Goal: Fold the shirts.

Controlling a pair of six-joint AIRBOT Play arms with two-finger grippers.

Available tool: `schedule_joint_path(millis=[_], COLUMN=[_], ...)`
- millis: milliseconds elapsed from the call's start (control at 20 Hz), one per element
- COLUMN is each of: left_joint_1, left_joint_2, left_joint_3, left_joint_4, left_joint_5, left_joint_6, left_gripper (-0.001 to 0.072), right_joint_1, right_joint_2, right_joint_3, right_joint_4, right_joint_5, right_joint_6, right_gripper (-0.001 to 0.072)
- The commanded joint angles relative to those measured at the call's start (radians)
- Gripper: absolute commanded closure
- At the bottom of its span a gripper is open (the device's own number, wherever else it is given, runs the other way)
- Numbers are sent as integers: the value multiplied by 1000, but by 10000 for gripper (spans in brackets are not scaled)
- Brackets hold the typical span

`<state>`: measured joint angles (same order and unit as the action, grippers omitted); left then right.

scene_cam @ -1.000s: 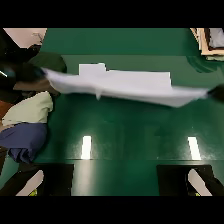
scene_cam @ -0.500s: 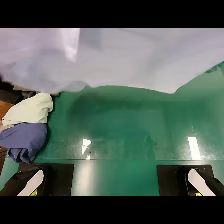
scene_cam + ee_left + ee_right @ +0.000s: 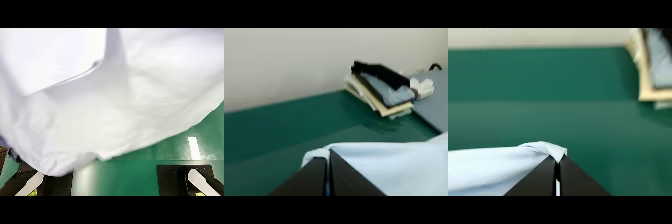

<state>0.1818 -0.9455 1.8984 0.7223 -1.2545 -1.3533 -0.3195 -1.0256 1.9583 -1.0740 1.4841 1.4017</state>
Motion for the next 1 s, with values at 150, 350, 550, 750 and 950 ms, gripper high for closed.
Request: schedule_joint_path(millis=[150,350,550,750,950], left_joint_1=[-44,-103,-105,-101,-96], left_joint_2=[-309,-578,-682,-683,-682], left_joint_3=[-375,-392,-392,-360,-334], left_joint_4=[43,41,27,24,127], left_joint_5=[-64,79,367,388,145], left_joint_6=[67,158,176,299,312], left_gripper=[681,681,682,681,682], right_joint_1=[230,271,267,268,271], right_joint_2=[-442,-685,-789,-793,-793], right_joint_3=[-14,-14,-14,8,19], right_joint_4=[-177,-179,-179,-179,-226], right_joint_5=[214,140,-85,-197,-71], right_joint_6=[30,30,37,38,29], right_gripper=[700,700,699,700,701])
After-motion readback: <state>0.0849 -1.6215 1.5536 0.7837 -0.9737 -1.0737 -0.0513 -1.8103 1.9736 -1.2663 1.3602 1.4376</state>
